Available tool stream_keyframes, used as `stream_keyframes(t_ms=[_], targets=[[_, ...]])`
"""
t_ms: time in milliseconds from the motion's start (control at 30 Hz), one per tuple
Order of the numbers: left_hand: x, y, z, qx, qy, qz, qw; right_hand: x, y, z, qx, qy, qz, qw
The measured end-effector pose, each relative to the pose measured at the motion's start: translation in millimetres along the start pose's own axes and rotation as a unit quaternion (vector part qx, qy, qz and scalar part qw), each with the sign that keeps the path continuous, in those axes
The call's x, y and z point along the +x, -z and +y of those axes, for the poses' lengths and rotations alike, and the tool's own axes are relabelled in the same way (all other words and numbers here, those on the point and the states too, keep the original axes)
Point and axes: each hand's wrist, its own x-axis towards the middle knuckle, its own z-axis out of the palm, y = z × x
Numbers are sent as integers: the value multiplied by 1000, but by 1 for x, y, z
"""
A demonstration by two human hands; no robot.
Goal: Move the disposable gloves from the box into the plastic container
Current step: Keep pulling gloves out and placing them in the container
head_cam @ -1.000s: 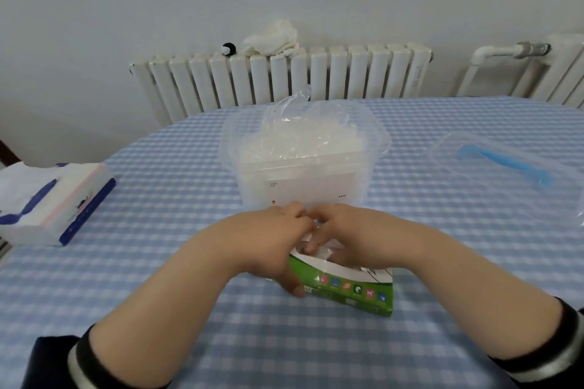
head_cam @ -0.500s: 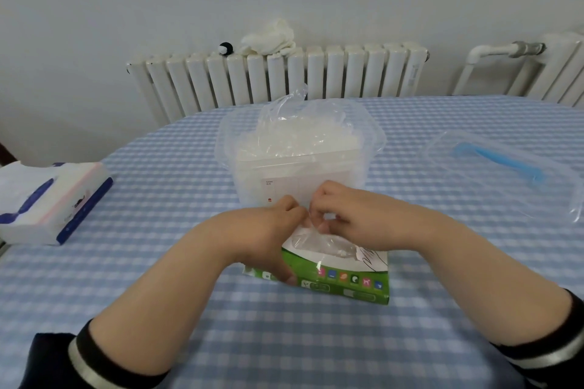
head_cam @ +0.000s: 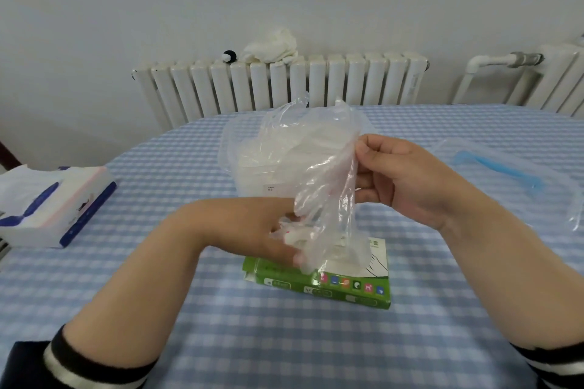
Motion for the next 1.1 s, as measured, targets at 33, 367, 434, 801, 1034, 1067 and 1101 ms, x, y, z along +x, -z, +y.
stream_keyframes(t_ms=[33,367,434,801,1034,1067,1101], targets=[[-4,6,0,-27,-24,14,999,0,1,0,17,-8,-8,1000],[-16,24,14,-229,-95,277,928,4,1,7,62,-33,-52,996],[-7,25,24,-232,-101,316,914,4,0,8,67,-39,-55,995],[39,70,62,-92,-51,346,932,7,-11,12,332,-124,-48,934],[58,96,25,4,123,388,913,9,0,6,370,-99,-34,923],[60,96,20,24,146,382,912,9,1,6,375,-97,-27,922],[62,94,15,42,165,371,913,9,2,6,376,-98,-21,921]])
